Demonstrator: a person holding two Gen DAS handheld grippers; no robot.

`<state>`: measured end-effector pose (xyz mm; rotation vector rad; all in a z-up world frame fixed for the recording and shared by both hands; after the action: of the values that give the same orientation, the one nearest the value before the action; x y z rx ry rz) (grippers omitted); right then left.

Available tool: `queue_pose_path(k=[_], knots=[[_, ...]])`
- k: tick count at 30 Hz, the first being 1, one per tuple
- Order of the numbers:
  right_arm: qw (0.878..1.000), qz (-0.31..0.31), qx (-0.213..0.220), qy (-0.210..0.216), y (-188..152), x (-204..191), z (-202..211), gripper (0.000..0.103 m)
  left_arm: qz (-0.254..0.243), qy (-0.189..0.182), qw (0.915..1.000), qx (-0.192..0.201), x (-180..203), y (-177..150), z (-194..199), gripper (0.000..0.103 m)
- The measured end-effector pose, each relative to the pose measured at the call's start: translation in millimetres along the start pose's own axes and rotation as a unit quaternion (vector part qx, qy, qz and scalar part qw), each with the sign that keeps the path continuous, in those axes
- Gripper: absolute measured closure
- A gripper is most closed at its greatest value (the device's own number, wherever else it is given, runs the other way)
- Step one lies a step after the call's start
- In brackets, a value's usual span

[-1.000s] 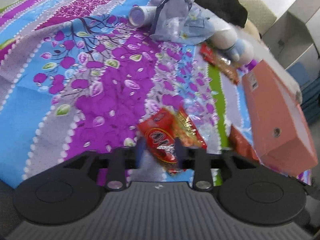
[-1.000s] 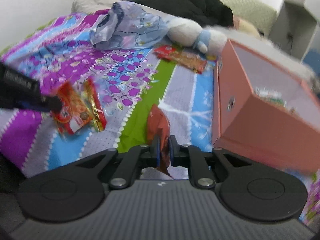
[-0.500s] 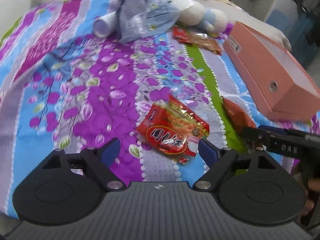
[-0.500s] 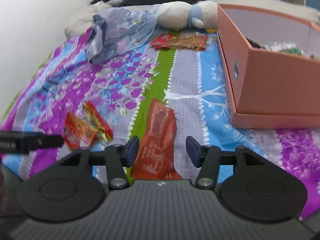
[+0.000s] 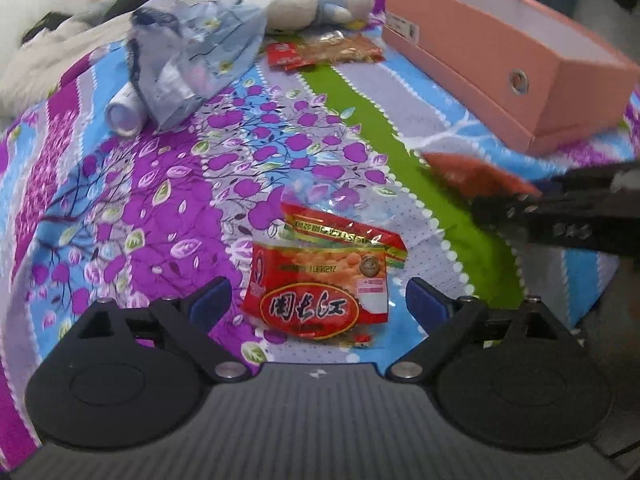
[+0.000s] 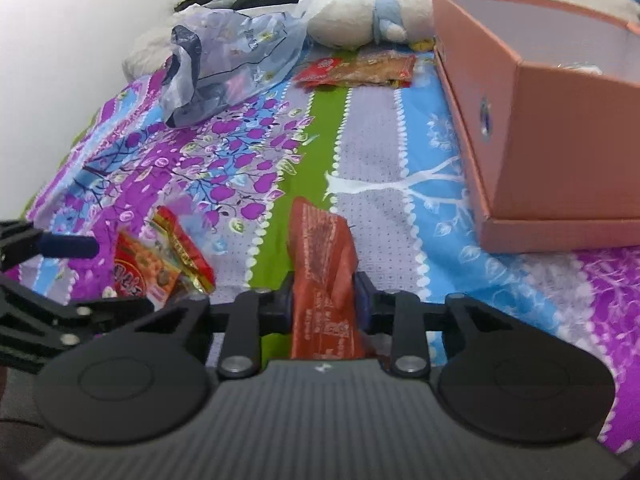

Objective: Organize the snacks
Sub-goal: 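Lift the red candy bag with the left tool while the right tool lifts the red-orange packet, then carry both held packets over the pink box with both tools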

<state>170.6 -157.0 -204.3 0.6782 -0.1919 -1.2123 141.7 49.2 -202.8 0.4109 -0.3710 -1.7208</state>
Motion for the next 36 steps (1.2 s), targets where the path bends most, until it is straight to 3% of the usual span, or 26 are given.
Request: queue_pose_path(k=[8, 10, 14, 17, 23, 27, 28, 31, 36], knots=[[0.999, 0.014, 0.011, -0.028, -5.6, 9.7, 14.0, 0.071, -0.103, 0.017, 0.9945, -0.012, 19.4, 7.4, -27.1, 0.007], [0.999, 0.010, 0.006, -0.030, -8.2, 12.7, 12.8, 0.071, -0.096, 0.008, 0.9952, -0.019, 16.5, 7.9, -36.2, 0.006], [0.999, 0.008, -0.004, -0.031, -14.0, 14.5, 7.7, 0.071, -0.024, -0.034, 0.9990, -0.017, -0.2, 8.2, -42.0, 0.006], [0.999, 0.014, -0.001, -0.033, -15.6, 13.4, 6.7, 0.071, -0.022, -0.034, 0.9991, -0.012, 0.9, 6.9, -41.0, 0.009], [0.999, 0.011, 0.000, -0.034, -15.3, 12.0, 5.9, 0.071, -0.019, -0.034, 0.9992, -0.001, 3.8, 2.3, -33.8, 0.024], [0.999, 0.006, 0.000, -0.034, -13.9, 12.7, 8.2, 0.071, 0.023, -0.038, 0.9990, 0.000, -3.7, 1.5, -25.9, 0.035], [0.999, 0.005, 0.001, -0.035, -13.3, 13.2, 8.9, 0.071, 0.029, -0.035, 0.9989, 0.000, -4.5, 1.3, -24.4, 0.055], [0.999, 0.006, 0.008, -0.039, -9.0, 12.4, 14.4, 0.071, 0.076, -0.037, 0.9964, 0.004, -13.5, 0.5, -18.5, 0.070], [0.999, 0.015, 0.014, -0.048, -3.8, 8.6, 19.0, 0.071, 0.136, -0.038, 0.9898, 0.015, -21.6, -2.7, -10.6, 0.082]])
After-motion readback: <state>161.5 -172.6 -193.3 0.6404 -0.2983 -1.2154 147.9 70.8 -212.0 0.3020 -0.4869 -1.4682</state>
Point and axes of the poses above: each gripper's, at about its wrist camera, not at the fingertips, and z roughly against the way its jaws point, x to its right, y to its top, the point moved 1 cm from there along -z, roughly the way its jaws point, and after that the axes turned 7 degrees about -x, right-handed, at the moved point
